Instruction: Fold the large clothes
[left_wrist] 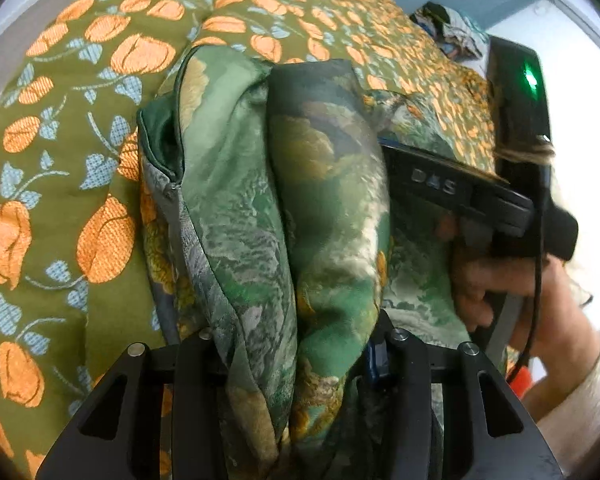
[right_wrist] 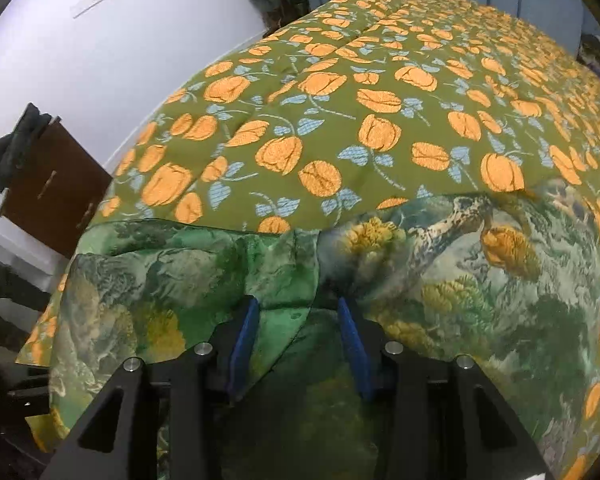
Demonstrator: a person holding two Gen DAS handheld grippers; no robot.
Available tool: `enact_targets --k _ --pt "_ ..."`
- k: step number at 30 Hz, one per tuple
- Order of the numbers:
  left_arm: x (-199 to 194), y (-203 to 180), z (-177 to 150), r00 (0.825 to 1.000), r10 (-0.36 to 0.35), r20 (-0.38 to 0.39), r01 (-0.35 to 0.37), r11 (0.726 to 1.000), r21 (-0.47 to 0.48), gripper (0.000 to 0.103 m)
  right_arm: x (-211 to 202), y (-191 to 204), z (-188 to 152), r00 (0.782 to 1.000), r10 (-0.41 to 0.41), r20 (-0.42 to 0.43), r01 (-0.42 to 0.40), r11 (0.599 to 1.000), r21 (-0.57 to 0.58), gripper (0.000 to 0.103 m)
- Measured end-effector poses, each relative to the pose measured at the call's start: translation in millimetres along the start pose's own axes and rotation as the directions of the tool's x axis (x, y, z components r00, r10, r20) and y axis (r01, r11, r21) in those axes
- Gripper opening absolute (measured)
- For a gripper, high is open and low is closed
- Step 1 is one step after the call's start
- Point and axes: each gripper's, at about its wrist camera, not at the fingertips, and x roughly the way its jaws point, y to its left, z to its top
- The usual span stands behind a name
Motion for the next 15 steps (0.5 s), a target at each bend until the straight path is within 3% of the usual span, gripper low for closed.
enact_targets --k 4,7,11,15 --pt "-2.0 -4.4 -1.6 1.0 0.014 -0.003 -0.014 1.0 0.021 0.047 -21.3 -4.7 0.0 1.0 0.019 0.009 -0.019 1.0 0.014 0.042" --pt "-3.9 -4.7 -4.7 1.0 0.003 0.006 -0.003 1.0 0.017 0.047 -63.5 -4.7 -25.5 0.997 0.075 0.027 -0.074 0.996 -0.038 0.042" --pt "-4.1 -4.8 -5.4 1.0 -0.006 0.01 0.006 1.0 0.013 0.048 -120.4 -10.1 -100.6 0.996 0.057 0.063 -0.044 0.982 -0.182 0.042" --pt "-5.7 -3.8 -7.3 1.0 0.0 0.013 0.0 1.0 0.018 0.048 -163.5 -14.8 -172.9 0.991 -0.017 0.135 0.048 0.972 -0.229 0.042"
